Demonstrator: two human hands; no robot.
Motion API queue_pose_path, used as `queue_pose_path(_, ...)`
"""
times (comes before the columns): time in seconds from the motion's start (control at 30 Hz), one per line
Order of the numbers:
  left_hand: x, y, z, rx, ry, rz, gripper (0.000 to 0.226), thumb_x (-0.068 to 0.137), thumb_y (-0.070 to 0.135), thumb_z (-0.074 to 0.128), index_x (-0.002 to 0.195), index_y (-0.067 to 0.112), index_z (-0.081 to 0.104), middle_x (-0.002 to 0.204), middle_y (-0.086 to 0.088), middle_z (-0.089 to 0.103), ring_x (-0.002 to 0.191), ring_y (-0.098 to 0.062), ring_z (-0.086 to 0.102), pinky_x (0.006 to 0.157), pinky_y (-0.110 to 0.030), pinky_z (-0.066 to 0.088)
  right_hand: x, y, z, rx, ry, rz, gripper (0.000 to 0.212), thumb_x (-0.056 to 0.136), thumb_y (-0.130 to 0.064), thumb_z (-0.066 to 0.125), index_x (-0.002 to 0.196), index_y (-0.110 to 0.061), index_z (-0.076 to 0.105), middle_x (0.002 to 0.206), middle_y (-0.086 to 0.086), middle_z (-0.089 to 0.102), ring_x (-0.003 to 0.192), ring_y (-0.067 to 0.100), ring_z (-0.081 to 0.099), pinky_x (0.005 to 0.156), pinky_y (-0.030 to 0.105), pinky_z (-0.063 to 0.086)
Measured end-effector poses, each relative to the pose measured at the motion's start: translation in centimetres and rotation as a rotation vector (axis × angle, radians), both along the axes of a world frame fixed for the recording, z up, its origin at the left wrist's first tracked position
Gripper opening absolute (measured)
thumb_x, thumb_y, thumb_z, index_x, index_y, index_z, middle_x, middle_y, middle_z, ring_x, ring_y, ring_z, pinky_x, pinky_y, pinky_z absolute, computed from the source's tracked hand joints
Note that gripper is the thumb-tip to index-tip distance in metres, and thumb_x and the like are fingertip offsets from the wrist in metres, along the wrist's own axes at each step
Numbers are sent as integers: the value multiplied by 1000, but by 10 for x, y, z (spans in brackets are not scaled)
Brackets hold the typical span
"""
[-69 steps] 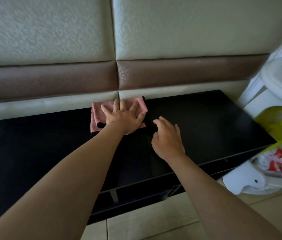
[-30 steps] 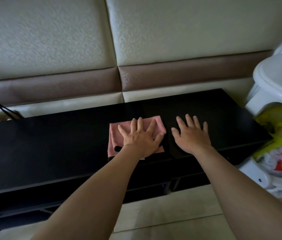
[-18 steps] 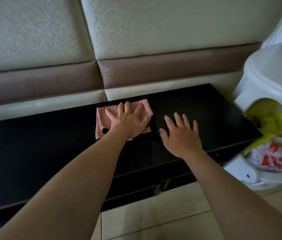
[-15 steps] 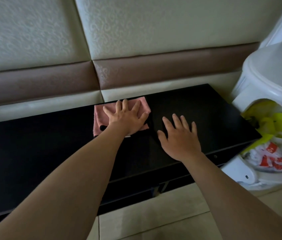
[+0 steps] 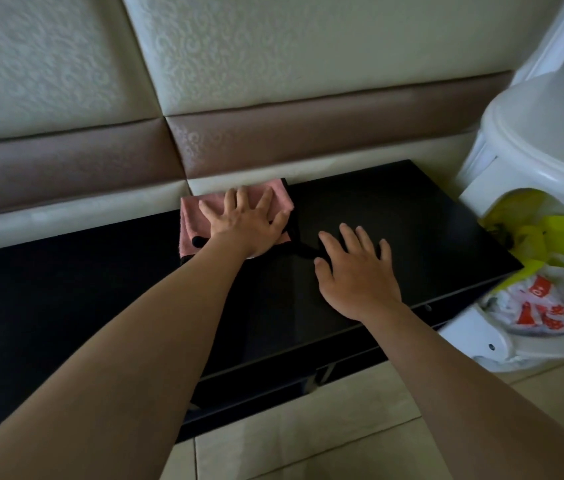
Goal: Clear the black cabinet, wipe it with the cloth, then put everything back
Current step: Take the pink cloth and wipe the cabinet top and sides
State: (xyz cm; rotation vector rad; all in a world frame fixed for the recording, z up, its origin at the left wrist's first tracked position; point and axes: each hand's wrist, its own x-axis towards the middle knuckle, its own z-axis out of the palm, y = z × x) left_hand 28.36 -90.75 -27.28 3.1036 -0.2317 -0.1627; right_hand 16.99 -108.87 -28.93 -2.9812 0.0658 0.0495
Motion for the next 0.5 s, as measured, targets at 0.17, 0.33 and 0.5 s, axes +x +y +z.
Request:
queue_pose_path(0.17, -43, 0, 0, 8, 24, -39, 75, 91, 76, 5, 158, 43, -4, 168, -7, -6, 154, -30, -10, 109, -78, -2, 0, 0, 5, 9, 26, -8, 55, 104, -46, 23, 158, -38, 15, 169, 2, 7, 156, 26, 1, 122, 60, 3)
queue_pose_path(0.33, -97, -2, 2, 25, 54, -76, 74, 92, 75, 6, 157, 42, -6, 168, -7, -9, 154, -32, -12, 109, -78, -3, -1, -1, 12, 35, 51, 8, 55, 104, -43, 25, 158, -37, 18, 169, 2, 9, 156, 27, 2, 122, 61, 4)
queue_pose_path(0.5, -147, -10, 1, 34, 50, -103, 73, 92, 75, 3, 156, 41, -8, 168, -8, -11, 154, -32, -14, 109, -78, -5, -1, -3, 14, 61, 81, 23, 56, 103, -43, 25, 158, -37, 18, 169, 2, 8, 156, 27, 2, 122, 61, 3)
